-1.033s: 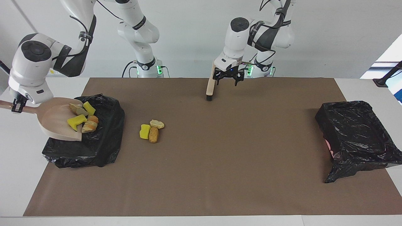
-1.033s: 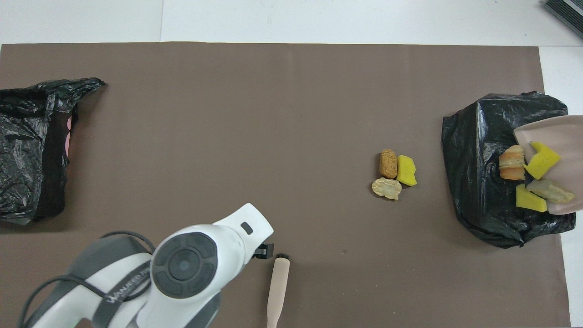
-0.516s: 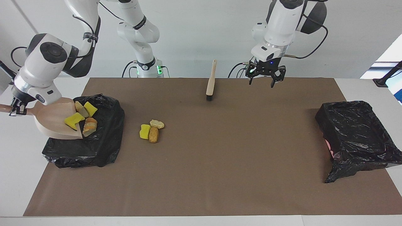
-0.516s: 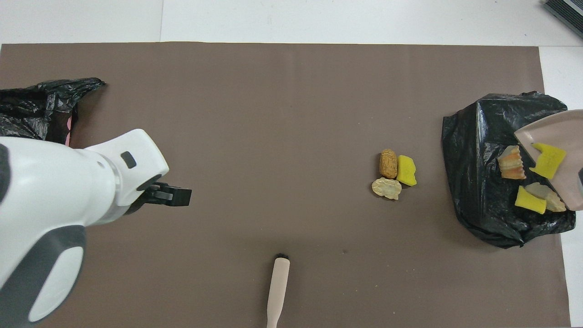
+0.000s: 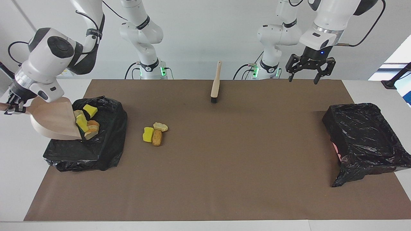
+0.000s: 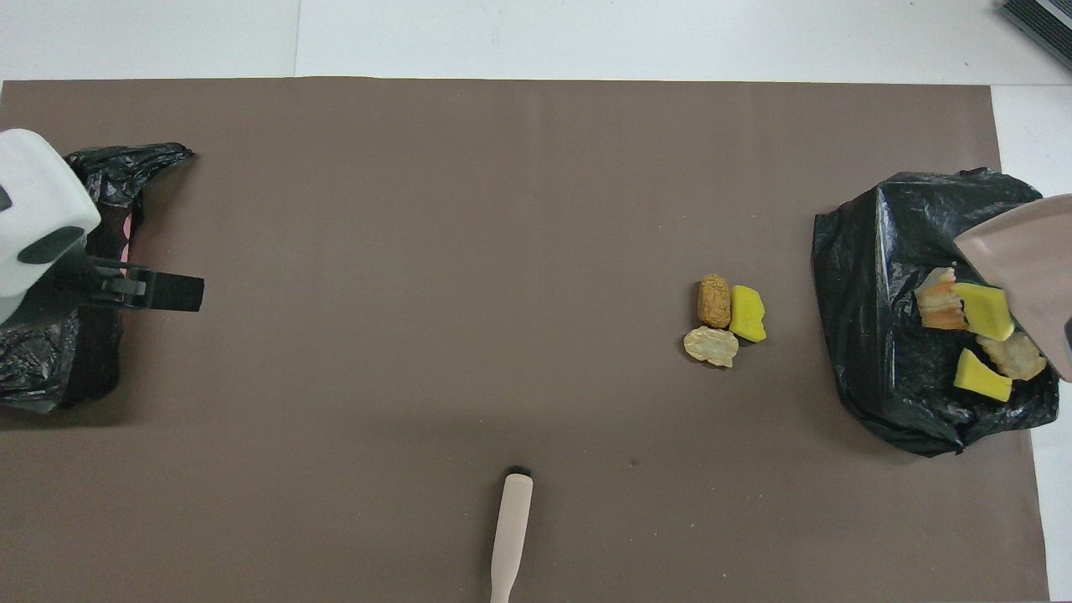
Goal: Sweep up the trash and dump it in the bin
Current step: 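Dump the dustpan with the right gripper while the left gripper withdraws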
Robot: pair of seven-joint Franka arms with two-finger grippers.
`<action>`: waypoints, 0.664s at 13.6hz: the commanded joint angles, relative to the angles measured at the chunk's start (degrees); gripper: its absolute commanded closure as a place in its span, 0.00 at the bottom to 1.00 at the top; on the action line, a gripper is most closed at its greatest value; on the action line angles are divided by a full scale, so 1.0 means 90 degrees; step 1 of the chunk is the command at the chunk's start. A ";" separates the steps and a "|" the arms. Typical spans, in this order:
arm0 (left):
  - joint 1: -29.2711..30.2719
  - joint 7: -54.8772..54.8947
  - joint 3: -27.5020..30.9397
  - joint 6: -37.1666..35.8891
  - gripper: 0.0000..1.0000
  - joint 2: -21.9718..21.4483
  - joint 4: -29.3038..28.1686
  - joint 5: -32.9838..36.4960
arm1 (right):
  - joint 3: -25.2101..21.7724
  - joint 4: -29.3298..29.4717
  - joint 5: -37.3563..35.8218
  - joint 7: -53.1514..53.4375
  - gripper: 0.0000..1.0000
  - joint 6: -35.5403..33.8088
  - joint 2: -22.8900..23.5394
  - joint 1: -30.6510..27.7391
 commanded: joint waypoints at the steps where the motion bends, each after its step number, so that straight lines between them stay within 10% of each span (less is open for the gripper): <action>1: 0.0394 0.0246 -0.0158 -0.0637 0.00 0.0734 0.1137 0.0026 | 0.0029 -0.0235 -0.0264 0.0018 1.00 -0.0076 -0.0290 0.0033; 9: 0.0543 0.0782 -0.0227 -0.1535 0.00 0.0463 0.1109 -0.0081 | 0.0281 -0.0108 0.1130 0.1235 1.00 -0.2701 -0.0984 0.0844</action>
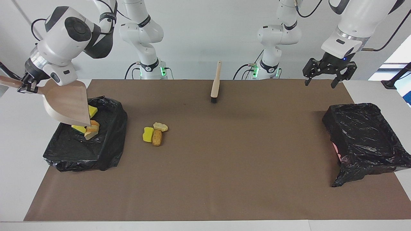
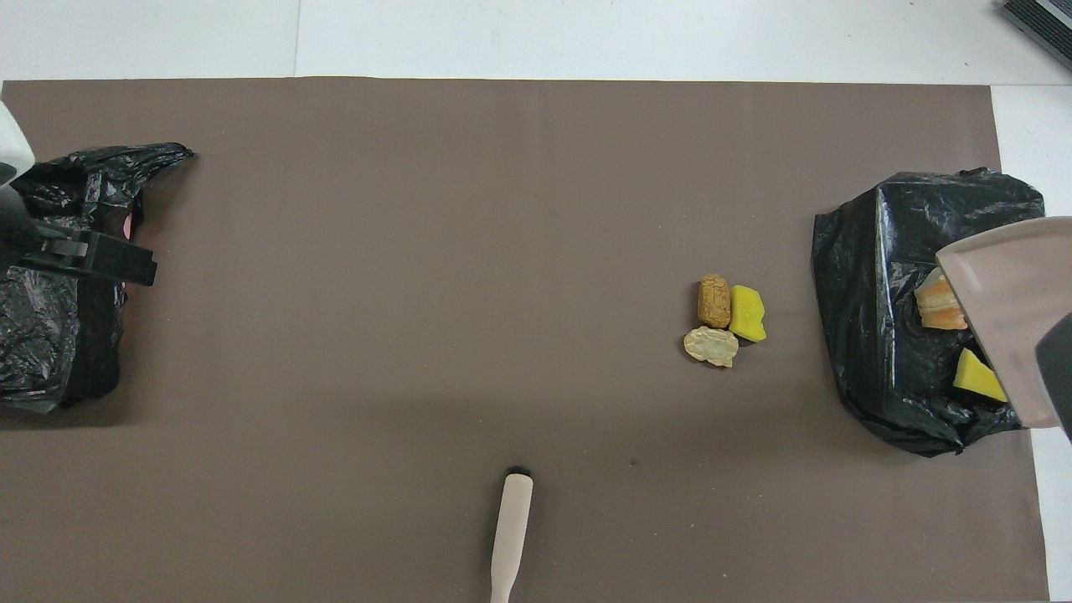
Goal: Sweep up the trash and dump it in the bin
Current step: 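Lift the emptied dustpan off the bag with the right gripper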
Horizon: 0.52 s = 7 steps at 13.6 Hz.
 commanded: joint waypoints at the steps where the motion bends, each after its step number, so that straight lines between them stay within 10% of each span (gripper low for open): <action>1: 0.0056 0.0385 -0.0016 -0.0479 0.00 -0.0287 -0.0111 -0.0063 | 0.0293 -0.0059 0.0553 0.0810 1.00 -0.0436 -0.0137 -0.0036; 7: 0.0076 0.0288 -0.0016 -0.0391 0.00 -0.0317 -0.0171 -0.0063 | 0.0967 -0.0040 0.2612 0.3806 1.00 -0.1198 -0.0186 -0.0026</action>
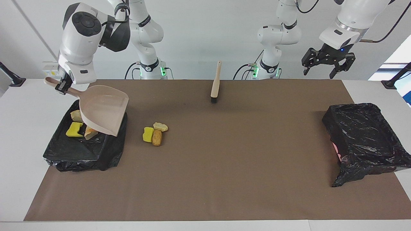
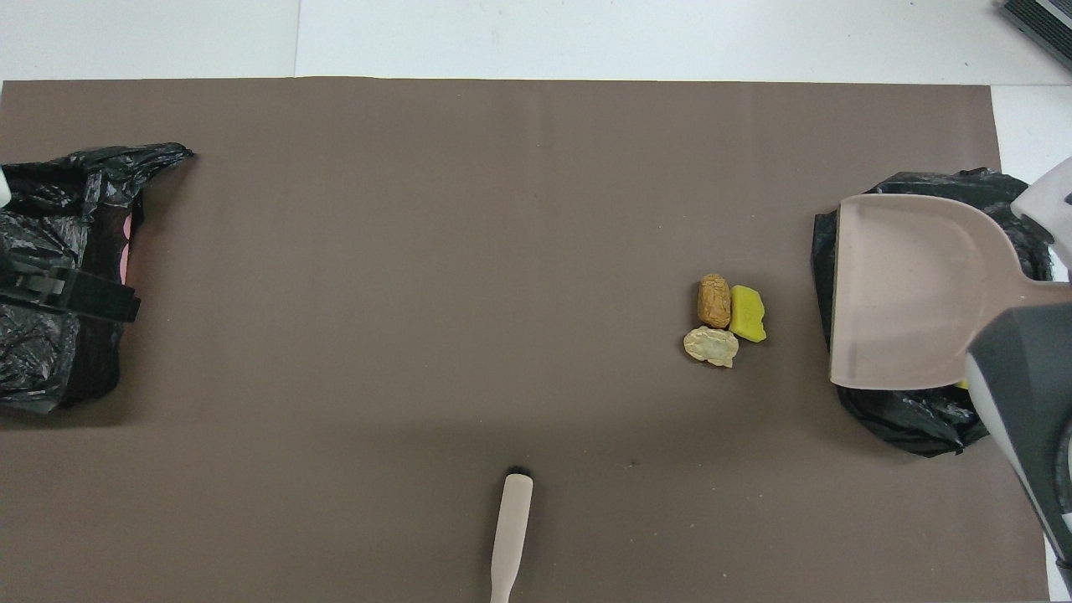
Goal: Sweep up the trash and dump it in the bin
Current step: 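Lift the emptied dustpan off the bag with the right gripper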
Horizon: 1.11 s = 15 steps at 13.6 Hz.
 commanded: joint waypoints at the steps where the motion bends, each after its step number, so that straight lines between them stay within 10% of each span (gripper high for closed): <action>1: 0.0078 0.0039 -0.0028 -0.0004 0.00 -0.0104 -0.0139 -0.0061 | 0.0482 -0.0040 0.0783 0.1652 1.00 -0.0332 -0.0174 -0.0055; 8: 0.0000 0.0039 0.0020 -0.0073 0.00 -0.0124 -0.0168 -0.0061 | 0.1549 0.0339 0.2346 0.7200 1.00 -0.0538 0.0420 0.0460; 15: 0.0079 0.0049 0.0020 -0.0112 0.00 -0.0124 -0.0168 -0.0052 | 0.1578 0.2360 0.3432 1.1236 1.00 0.0338 0.2889 0.1750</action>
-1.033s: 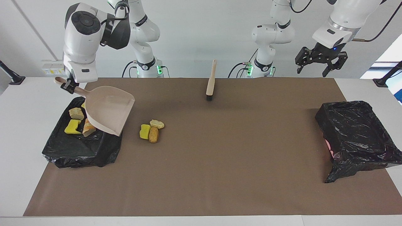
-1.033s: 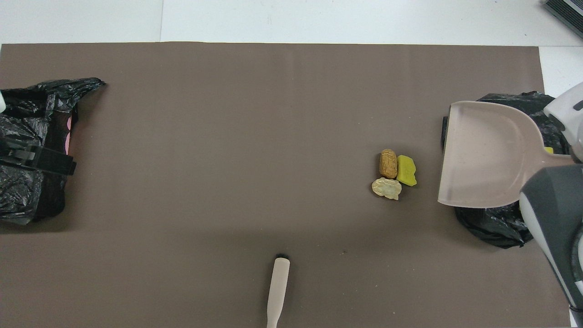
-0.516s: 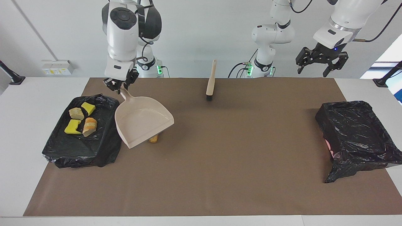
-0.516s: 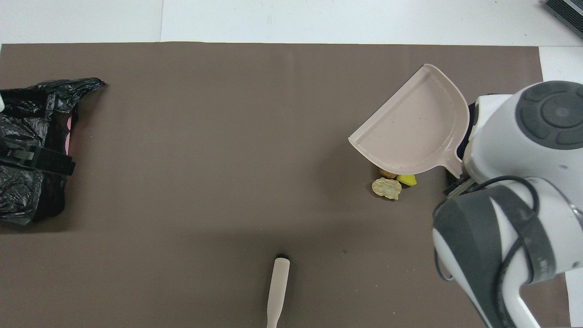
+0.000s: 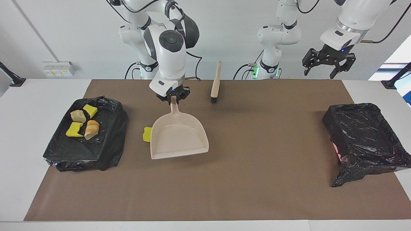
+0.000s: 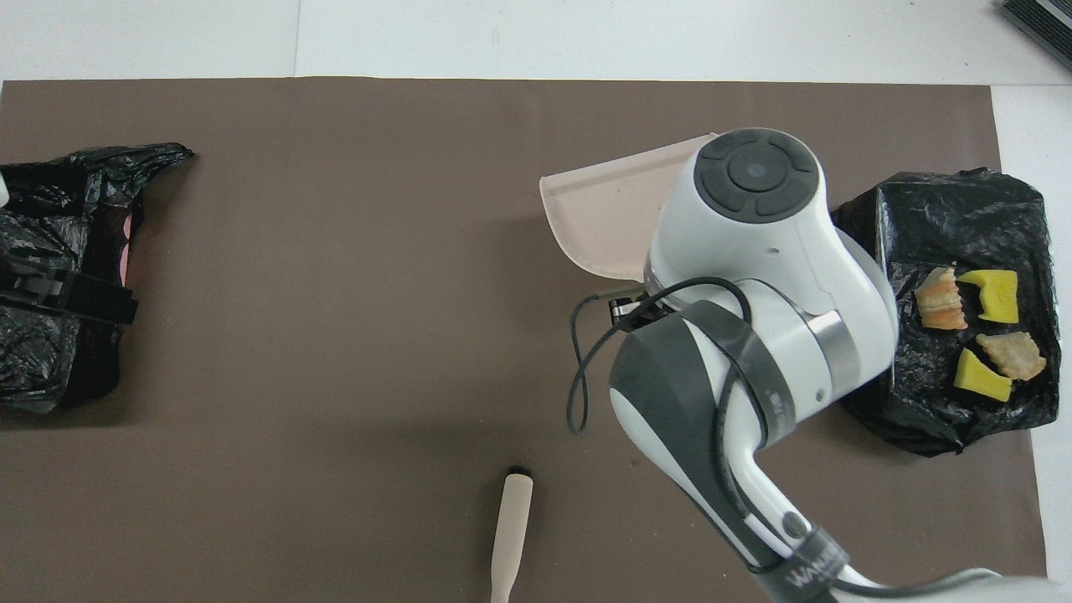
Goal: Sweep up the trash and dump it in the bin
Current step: 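Lift the emptied dustpan off the bag with the right gripper, then set the dustpan down on the mat center with the right gripper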
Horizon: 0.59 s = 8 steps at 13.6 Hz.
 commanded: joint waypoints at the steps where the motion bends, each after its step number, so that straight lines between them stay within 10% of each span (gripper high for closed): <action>1: 0.0066 0.0049 -0.0009 -0.0058 0.00 -0.0124 -0.0138 -0.0049 | 0.0007 0.0927 0.0221 0.0905 1.00 0.0550 0.1138 0.0397; 8: 0.0066 0.0156 -0.0009 -0.0048 0.00 -0.0124 -0.0138 -0.0059 | 0.0007 0.1504 0.0310 0.1406 1.00 0.1754 0.2429 0.1160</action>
